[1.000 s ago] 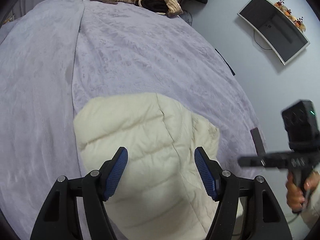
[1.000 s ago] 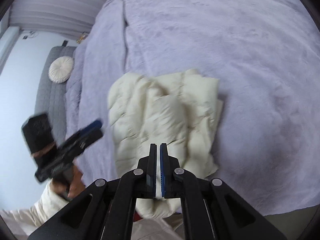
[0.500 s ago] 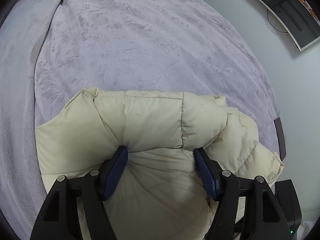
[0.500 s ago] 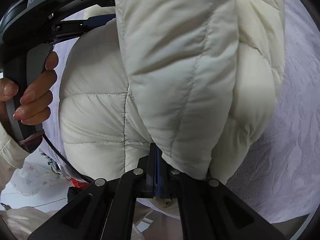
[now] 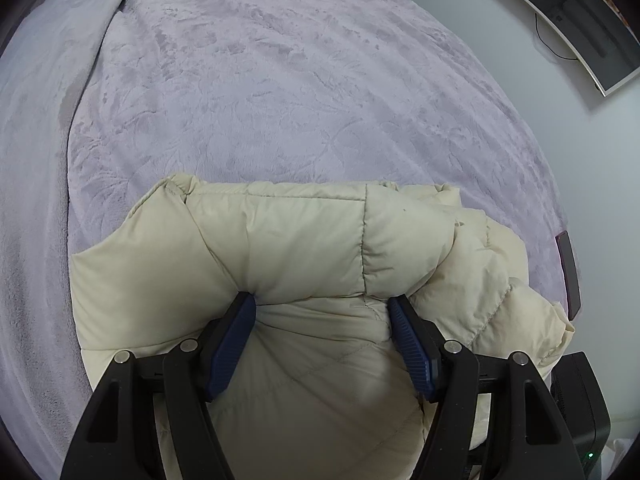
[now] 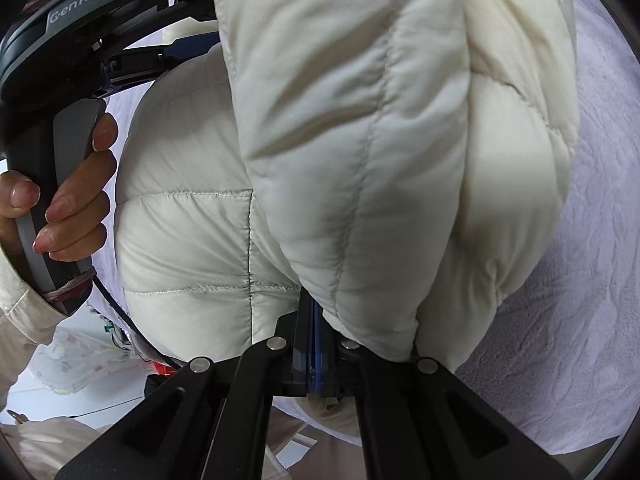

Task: Fold large clothes

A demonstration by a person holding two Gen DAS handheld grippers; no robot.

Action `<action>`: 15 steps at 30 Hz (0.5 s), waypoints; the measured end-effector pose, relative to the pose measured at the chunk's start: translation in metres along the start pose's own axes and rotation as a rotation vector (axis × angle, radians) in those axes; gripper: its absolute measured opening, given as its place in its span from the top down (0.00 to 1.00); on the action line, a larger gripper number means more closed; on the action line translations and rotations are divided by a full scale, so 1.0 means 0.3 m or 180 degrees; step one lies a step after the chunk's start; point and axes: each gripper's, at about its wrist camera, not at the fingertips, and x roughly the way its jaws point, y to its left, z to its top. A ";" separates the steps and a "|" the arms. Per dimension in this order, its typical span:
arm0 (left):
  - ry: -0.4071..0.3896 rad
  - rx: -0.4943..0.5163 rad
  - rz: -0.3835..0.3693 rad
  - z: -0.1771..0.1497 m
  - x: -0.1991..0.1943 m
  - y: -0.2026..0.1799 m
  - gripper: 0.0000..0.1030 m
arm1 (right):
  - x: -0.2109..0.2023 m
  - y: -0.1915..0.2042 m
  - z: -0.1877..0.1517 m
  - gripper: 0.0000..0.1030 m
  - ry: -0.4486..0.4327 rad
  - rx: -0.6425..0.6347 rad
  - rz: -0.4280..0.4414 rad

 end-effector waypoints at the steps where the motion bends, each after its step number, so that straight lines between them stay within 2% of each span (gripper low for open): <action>1: 0.0000 0.0004 0.0006 0.000 -0.001 0.000 0.32 | -0.002 0.000 0.002 1.00 0.0000 -0.0001 -0.0002; 8: -0.0025 0.0023 0.0082 -0.006 -0.031 -0.011 0.32 | 0.002 0.015 0.009 1.00 -0.0009 0.0022 -0.0008; 15: -0.0168 -0.0003 0.0237 -0.053 -0.176 -0.019 0.32 | -0.017 0.014 0.005 1.00 -0.0025 0.0124 -0.0010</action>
